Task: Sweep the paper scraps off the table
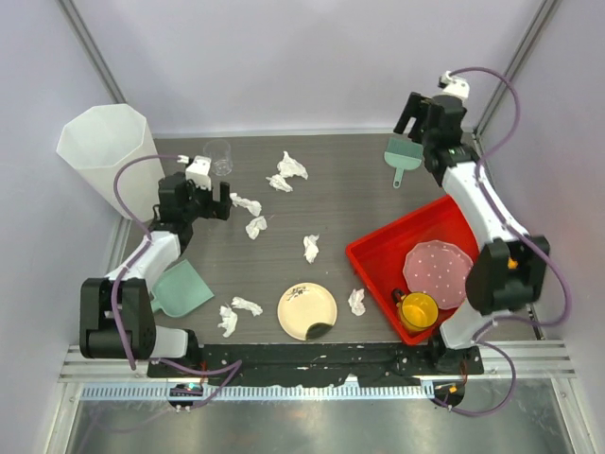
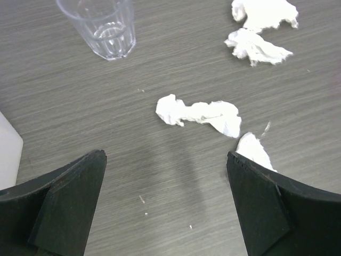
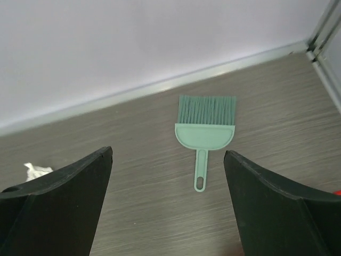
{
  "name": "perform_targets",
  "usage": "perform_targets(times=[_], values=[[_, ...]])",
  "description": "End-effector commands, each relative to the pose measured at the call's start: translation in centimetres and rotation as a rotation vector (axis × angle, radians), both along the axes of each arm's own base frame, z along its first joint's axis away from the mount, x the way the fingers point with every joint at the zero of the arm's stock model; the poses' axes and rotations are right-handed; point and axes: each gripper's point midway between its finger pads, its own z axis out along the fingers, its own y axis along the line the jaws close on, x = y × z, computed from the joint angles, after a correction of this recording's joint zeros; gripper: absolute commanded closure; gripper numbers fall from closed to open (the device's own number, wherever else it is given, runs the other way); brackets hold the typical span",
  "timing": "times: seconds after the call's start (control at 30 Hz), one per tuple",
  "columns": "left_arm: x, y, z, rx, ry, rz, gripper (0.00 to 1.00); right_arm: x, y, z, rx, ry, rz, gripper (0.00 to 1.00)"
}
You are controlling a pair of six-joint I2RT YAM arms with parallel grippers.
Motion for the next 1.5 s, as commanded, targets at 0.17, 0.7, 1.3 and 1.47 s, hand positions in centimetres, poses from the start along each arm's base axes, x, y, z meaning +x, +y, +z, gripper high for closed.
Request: perform_targets(times=[0.17,0.7,1.3,1.47], values=[[-3.8,-0.7,0.7,0.065,0.273,-0.128,0.00,5.8,0.4,-16.7,-0.152,0.657,-0.034,0.17],[-4.1,-0.5,0.2,0.070,0.305,-0.125,0.03,3.7,0.9,-28.6,-0.097,0.910,0.045,0.28],[-4.7,-2.1,0.6,0.019,0.332,-0.206,0.03,2.5,4.2,-25.5,-0.047,0.872,0.301,0.99],[-5.4,-5.0,1.6,-0.009,0.291,-0.424,0.01,0.8,8.1,-21.3,0.075,0.796,0.420,0.99]])
